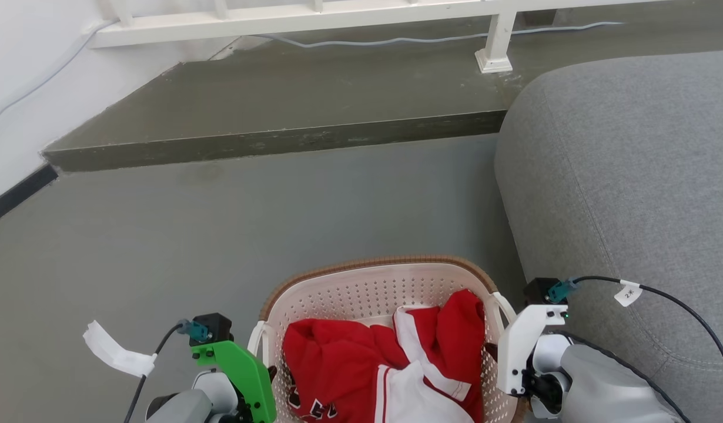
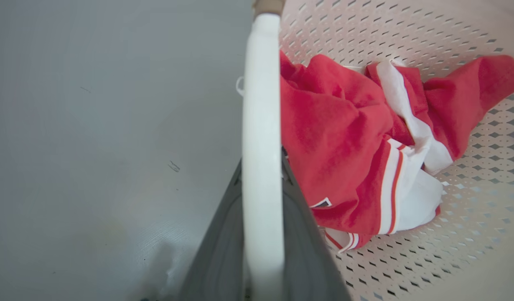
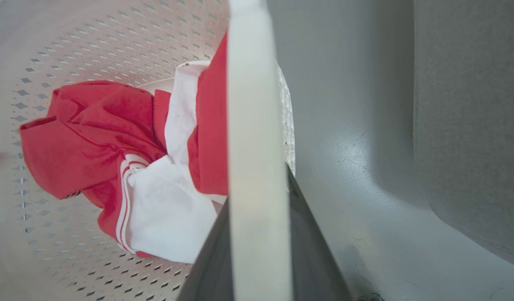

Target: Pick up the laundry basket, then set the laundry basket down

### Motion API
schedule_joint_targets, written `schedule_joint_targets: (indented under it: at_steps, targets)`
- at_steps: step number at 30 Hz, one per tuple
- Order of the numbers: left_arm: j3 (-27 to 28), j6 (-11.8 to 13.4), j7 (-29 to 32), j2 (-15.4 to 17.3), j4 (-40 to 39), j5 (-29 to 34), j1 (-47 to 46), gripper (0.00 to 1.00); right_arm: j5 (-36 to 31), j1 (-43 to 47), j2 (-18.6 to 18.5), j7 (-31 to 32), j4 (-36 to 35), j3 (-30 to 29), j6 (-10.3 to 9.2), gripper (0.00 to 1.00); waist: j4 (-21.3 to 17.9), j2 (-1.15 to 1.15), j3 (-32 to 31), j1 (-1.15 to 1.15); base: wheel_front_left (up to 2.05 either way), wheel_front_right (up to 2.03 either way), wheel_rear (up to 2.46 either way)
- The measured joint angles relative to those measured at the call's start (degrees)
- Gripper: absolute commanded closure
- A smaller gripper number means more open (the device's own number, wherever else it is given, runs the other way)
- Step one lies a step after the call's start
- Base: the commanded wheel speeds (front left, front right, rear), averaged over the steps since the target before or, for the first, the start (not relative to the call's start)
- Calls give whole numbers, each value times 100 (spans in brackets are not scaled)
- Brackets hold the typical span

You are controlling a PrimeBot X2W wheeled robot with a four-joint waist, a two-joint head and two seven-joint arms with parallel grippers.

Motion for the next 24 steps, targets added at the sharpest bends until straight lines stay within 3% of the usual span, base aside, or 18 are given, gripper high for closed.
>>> schedule_joint_targets:
  at_steps: [9,24]
  targets:
    - [2,0,-118,20,-25,-27,-50,100,1,-130,-1,-48,5,11,1,100,-14,0,242,0,0,0,0]
    - [86,0,-650,168,-201,22,-676,100,-29,-735,-9,-711,-5,-51,1,100,-61,0,1144,0,0,0,0]
